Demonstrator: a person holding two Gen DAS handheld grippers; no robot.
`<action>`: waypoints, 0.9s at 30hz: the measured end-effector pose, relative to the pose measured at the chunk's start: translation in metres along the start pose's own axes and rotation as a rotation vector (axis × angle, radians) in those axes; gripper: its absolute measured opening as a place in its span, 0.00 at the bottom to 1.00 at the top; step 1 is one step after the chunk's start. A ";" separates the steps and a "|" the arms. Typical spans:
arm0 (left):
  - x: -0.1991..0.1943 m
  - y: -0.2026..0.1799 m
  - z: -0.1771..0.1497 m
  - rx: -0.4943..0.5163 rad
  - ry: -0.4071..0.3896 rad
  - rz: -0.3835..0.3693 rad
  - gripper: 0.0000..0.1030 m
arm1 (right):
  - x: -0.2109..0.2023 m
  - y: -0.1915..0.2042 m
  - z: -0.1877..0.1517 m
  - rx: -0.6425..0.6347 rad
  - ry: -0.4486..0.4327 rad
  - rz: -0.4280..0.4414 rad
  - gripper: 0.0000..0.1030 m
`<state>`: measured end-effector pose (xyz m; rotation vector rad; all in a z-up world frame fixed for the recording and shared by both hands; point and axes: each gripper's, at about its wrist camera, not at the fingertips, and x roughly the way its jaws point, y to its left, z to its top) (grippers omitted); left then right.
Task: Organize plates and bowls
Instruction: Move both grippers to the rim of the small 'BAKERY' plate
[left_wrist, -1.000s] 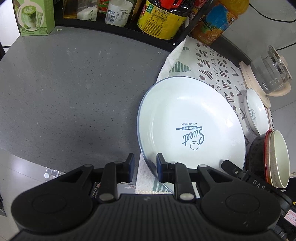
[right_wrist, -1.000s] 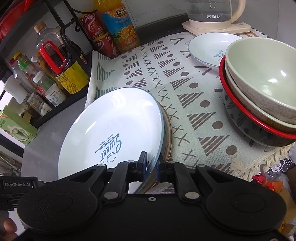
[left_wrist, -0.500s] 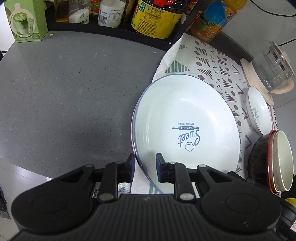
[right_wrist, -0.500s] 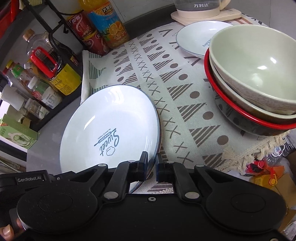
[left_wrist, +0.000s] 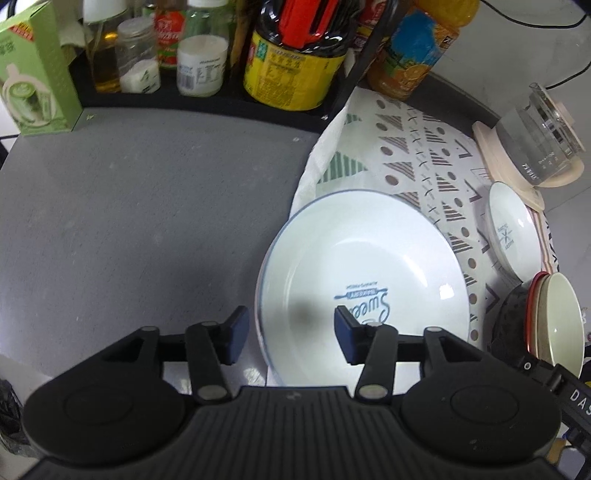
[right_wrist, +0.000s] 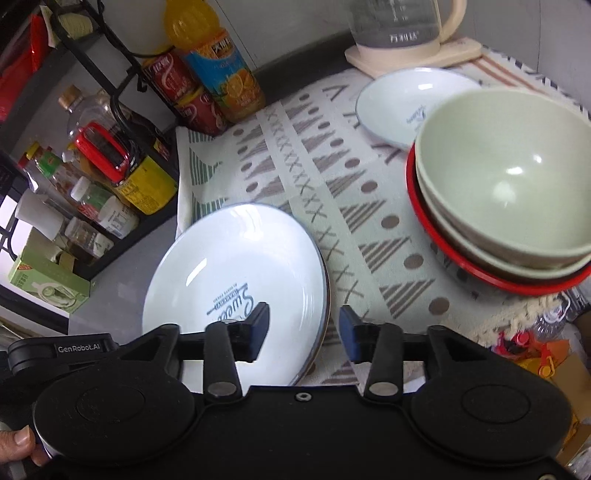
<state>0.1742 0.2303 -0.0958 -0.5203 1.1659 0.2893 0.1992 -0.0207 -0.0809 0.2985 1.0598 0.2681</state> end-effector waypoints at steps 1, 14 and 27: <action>0.000 -0.002 0.004 0.009 -0.002 -0.004 0.53 | -0.002 0.000 0.004 0.000 -0.007 -0.002 0.48; 0.010 -0.045 0.056 0.171 -0.009 -0.096 0.69 | -0.013 0.013 0.047 0.025 -0.142 -0.063 0.86; 0.014 -0.094 0.076 0.270 0.008 -0.190 0.70 | -0.034 -0.003 0.076 0.105 -0.256 -0.152 0.97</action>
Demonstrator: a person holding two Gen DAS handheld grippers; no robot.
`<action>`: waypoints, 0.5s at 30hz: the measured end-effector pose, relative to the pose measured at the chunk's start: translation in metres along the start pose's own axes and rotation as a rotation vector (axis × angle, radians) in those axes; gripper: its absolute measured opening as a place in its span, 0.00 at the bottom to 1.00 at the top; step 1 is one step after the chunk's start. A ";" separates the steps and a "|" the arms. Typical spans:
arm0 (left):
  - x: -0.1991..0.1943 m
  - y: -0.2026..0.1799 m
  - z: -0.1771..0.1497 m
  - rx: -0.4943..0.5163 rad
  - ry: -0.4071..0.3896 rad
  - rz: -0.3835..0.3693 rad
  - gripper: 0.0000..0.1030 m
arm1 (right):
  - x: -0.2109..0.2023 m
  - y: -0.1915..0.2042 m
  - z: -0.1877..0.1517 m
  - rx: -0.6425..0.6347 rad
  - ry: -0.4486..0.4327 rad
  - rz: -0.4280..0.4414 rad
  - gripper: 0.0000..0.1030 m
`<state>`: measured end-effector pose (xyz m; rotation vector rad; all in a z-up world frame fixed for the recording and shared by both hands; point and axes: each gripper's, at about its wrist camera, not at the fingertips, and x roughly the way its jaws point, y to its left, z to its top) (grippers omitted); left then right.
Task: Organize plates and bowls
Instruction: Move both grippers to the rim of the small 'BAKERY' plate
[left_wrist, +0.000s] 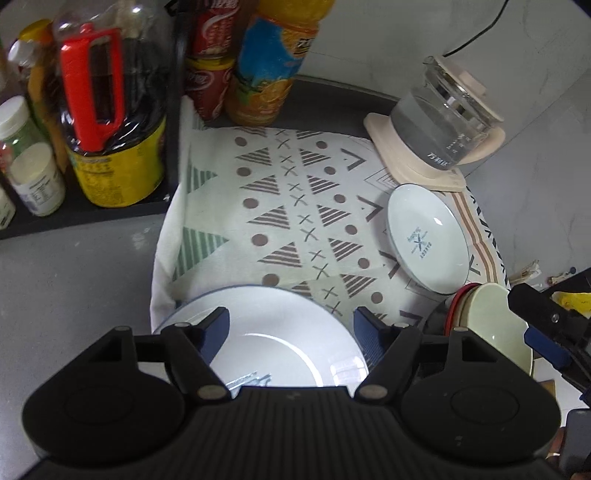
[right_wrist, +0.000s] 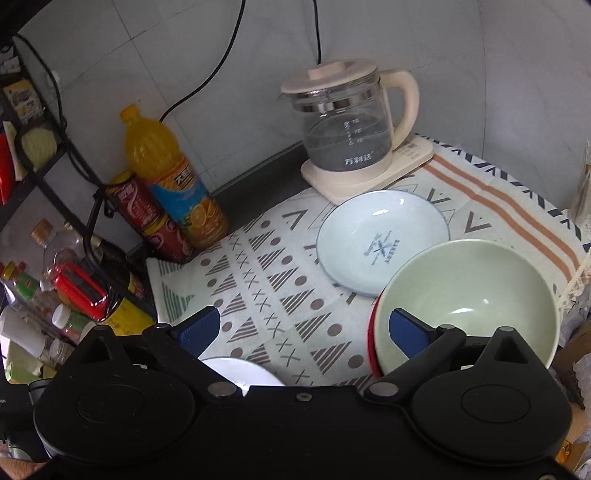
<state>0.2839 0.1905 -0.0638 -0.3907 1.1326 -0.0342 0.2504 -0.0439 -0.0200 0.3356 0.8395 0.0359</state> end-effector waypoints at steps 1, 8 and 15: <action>0.001 -0.003 0.001 0.006 -0.002 -0.004 0.70 | 0.000 -0.001 0.001 0.005 -0.006 -0.007 0.97; 0.012 -0.022 0.011 0.020 0.011 -0.017 0.70 | -0.004 -0.017 0.015 0.030 -0.035 -0.029 0.98; 0.025 -0.048 0.023 0.027 0.001 -0.019 0.71 | 0.003 -0.040 0.030 0.049 -0.044 -0.042 0.99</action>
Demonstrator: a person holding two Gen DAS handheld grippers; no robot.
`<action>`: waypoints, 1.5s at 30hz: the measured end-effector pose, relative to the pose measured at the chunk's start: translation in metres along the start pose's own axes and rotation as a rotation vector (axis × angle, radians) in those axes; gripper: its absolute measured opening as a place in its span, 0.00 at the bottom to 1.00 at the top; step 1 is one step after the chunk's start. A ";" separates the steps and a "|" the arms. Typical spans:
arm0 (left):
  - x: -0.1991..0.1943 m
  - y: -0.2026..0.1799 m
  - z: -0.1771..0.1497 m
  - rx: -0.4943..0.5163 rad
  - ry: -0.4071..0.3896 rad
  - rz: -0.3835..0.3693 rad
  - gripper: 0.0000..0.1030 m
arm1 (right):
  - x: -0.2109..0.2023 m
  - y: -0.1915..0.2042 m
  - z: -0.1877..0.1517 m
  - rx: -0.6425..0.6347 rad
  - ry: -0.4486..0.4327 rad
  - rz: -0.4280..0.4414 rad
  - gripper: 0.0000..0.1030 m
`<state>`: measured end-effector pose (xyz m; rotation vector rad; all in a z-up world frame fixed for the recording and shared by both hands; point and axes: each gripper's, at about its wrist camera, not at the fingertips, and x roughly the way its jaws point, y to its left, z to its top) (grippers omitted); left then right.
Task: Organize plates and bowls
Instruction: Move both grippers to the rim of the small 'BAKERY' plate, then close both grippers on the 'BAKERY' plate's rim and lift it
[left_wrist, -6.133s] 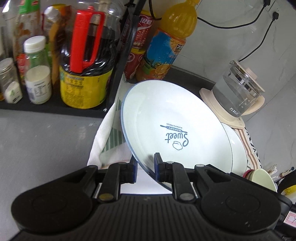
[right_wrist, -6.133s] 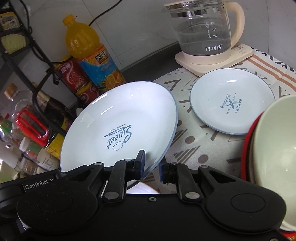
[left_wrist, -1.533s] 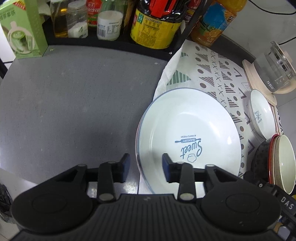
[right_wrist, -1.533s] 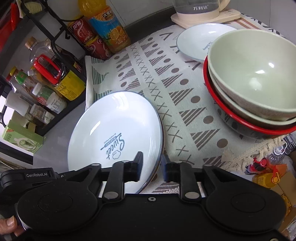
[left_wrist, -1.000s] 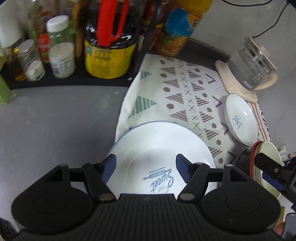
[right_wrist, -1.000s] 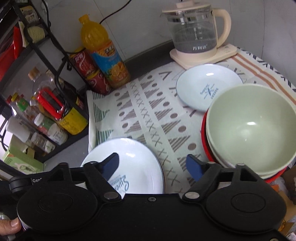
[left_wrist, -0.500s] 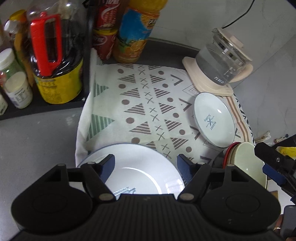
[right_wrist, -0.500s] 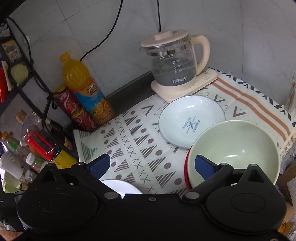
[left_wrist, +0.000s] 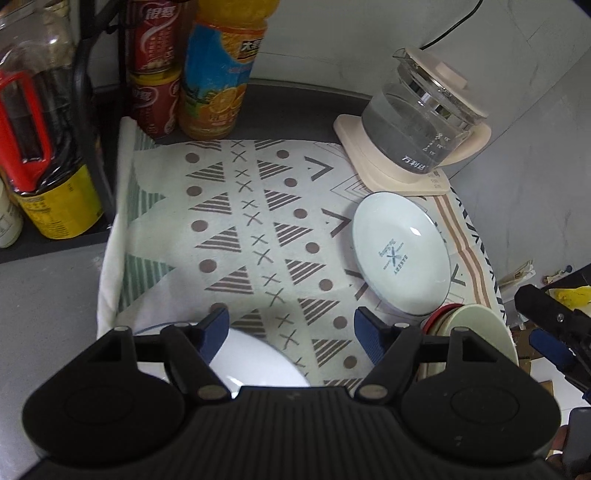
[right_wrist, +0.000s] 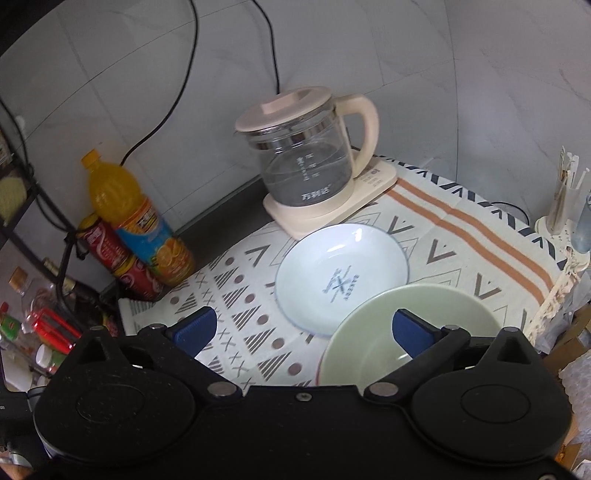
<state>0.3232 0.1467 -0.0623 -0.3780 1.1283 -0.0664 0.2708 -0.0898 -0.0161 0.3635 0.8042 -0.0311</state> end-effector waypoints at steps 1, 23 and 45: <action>0.002 -0.005 0.002 0.004 -0.003 -0.001 0.71 | 0.002 -0.003 0.003 -0.001 0.000 -0.001 0.99; 0.082 -0.067 0.030 -0.094 0.032 0.013 0.70 | 0.078 -0.082 0.063 0.012 0.145 -0.011 0.92; 0.157 -0.066 0.026 -0.268 0.114 -0.059 0.25 | 0.184 -0.124 0.074 0.089 0.471 0.062 0.36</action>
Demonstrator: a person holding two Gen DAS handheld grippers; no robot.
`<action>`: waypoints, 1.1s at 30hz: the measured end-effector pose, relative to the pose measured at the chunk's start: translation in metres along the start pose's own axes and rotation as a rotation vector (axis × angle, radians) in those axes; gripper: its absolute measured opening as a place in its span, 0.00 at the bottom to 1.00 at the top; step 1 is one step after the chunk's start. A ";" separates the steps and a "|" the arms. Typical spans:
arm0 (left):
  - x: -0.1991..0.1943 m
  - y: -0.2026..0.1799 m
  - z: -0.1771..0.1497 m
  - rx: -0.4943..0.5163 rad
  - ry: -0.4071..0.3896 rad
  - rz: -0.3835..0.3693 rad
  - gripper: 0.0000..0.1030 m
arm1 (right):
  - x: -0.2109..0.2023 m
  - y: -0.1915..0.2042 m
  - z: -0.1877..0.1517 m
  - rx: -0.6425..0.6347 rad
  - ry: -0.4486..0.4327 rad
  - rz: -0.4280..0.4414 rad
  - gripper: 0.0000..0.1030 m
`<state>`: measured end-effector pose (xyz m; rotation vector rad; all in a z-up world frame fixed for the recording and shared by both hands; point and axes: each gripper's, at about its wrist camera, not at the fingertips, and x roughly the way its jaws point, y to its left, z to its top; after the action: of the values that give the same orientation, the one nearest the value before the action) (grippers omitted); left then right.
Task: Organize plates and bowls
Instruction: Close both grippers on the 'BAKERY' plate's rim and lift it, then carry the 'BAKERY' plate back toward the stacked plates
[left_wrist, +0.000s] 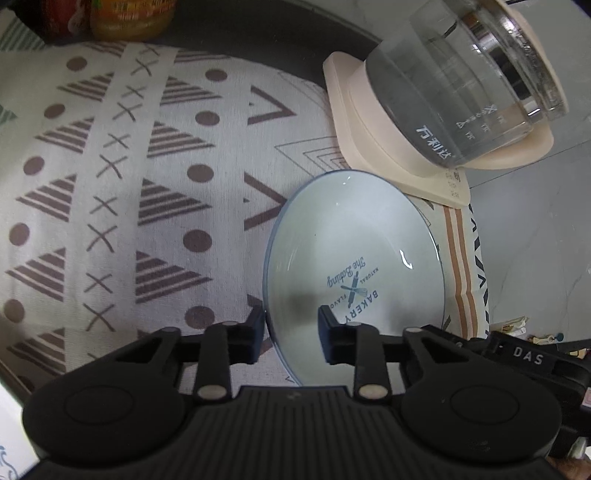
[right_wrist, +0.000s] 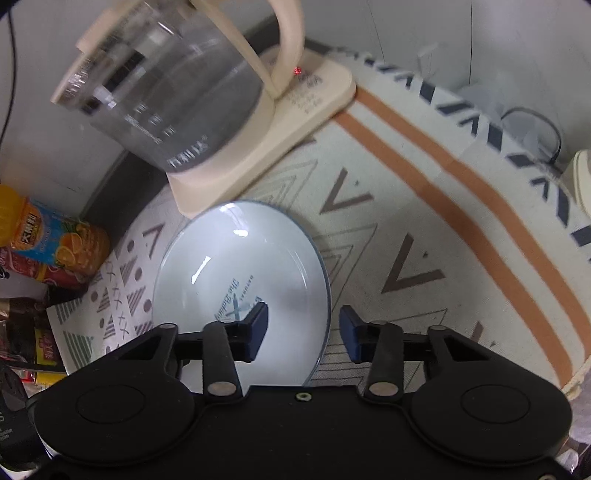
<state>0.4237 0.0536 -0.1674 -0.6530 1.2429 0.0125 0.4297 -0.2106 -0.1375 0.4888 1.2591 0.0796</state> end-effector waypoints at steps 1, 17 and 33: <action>0.002 0.001 0.000 -0.004 0.001 -0.001 0.25 | 0.004 -0.002 0.001 0.008 0.015 0.002 0.35; -0.004 0.001 0.001 0.006 -0.041 -0.014 0.12 | 0.031 -0.023 0.008 0.111 0.109 0.065 0.12; -0.072 0.000 0.003 0.099 -0.158 -0.008 0.12 | -0.021 0.011 -0.003 0.022 -0.082 0.158 0.09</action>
<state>0.4011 0.0794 -0.1037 -0.5601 1.0815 -0.0036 0.4227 -0.2062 -0.1149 0.6048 1.1406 0.1775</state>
